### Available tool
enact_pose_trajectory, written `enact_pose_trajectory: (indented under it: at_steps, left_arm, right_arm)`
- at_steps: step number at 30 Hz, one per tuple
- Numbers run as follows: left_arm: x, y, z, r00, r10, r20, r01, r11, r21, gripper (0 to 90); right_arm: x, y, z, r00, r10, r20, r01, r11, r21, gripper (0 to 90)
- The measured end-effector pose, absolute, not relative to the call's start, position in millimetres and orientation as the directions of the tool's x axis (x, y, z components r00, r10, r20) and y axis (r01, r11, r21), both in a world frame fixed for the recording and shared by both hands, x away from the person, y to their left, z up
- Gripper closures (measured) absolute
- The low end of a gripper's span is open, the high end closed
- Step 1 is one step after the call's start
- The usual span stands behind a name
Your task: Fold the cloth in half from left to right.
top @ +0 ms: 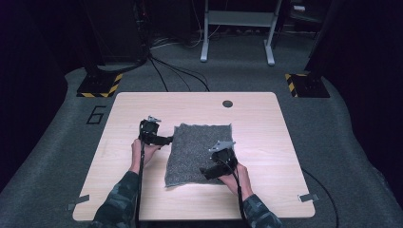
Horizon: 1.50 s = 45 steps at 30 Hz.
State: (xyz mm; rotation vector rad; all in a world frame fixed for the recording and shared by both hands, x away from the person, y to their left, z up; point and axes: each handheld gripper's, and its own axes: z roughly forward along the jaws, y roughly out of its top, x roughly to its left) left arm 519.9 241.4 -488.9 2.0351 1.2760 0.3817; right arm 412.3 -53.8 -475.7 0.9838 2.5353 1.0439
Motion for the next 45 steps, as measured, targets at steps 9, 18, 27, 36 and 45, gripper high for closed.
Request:
enact_pose_trajectory:
  at_steps: [9,18,27,36,45]
  left_arm:
    - [545.1,236.5,-486.2,0.466,0.880,-0.094,0.679,-0.287,0.676,14.8]
    - [565.4,225.1,-487.8,0.455,0.888,-0.068,0.683,-0.299,0.666,16.0]
    - [577.3,216.9,-494.6,0.465,0.883,-0.069,0.689,-0.312,0.654,22.0]
    - [582.0,207.8,-504.4,0.491,0.870,-0.042,0.679,-0.352,0.644,38.3]
    - [583.1,208.3,-507.1,0.491,0.870,-0.040,0.685,-0.358,0.635,44.1]
  right_arm:
    - [399.7,-23.5,-475.2,-0.795,0.605,0.041,0.460,0.559,0.690,8.1]
    - [385.7,22.4,-480.8,-0.861,0.509,0.028,0.385,0.614,0.689,9.4]
    - [374.2,59.7,-487.6,-0.897,0.442,-0.005,0.320,0.659,0.681,21.3]
    - [369.7,79.0,-500.4,-0.903,0.428,-0.045,0.299,0.698,0.651,54.9]
    - [370.2,82.6,-507.8,-0.897,0.440,-0.047,0.315,0.710,0.630,71.0]
